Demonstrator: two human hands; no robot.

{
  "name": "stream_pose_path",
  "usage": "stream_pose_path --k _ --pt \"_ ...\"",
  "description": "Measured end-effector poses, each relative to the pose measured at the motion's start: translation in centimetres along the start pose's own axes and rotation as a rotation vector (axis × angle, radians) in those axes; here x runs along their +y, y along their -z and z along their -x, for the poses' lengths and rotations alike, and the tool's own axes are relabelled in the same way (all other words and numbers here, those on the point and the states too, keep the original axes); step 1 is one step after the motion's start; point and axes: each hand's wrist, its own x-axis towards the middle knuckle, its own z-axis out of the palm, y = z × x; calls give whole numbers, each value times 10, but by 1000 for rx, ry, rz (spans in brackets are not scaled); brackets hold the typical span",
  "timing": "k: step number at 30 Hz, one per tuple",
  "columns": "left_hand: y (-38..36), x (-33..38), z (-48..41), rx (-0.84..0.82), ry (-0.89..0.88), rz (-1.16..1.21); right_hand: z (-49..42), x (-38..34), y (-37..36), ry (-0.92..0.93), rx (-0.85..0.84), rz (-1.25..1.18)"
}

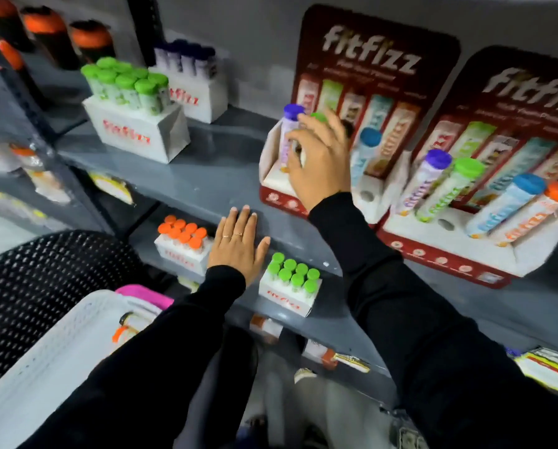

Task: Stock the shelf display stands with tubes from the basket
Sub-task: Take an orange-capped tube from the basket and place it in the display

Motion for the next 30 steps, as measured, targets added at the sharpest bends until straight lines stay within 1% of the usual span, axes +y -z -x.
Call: stream_pose_path --k 1,4,6,8,9,10,12,13,15,18,22,24,26,30 --pt "-3 -17 10 37 36 1 10 -14 -18 62 4 -70" --pt "-19 -68 58 60 185 0 46 -55 -70 159 -158 -271" --pt "-35 -100 97 57 333 12 79 -81 -108 185 -344 -368" --pt "-49 -127 135 26 495 13 114 -104 -144 167 -547 -406" --pt "-56 -141 154 -1 588 12 131 -117 -161 159 -677 -408" --pt "-61 -151 170 -28 680 18 145 -128 -176 151 -851 -392" --pt "-70 -168 198 -77 851 32 172 -150 -197 171 -1199 -256" --pt "-72 -174 208 -90 916 37 185 -157 -207 189 -1319 -175" --pt "-81 -187 230 -116 1010 38 211 -173 -226 220 -1474 -64" --pt "-94 -195 252 -211 1033 17 242 -188 -246 282 -1545 104" --pt "-107 -196 262 -230 1031 -28 254 -200 -257 474 -1414 291" --pt "-109 -197 260 -222 1025 -40 254 -200 -260 548 -1435 303" --pt "-108 -197 260 -214 1024 -40 250 -202 -260 554 -1480 292" --pt "-106 -195 258 -231 1018 -33 231 -202 -250 414 -1534 207"
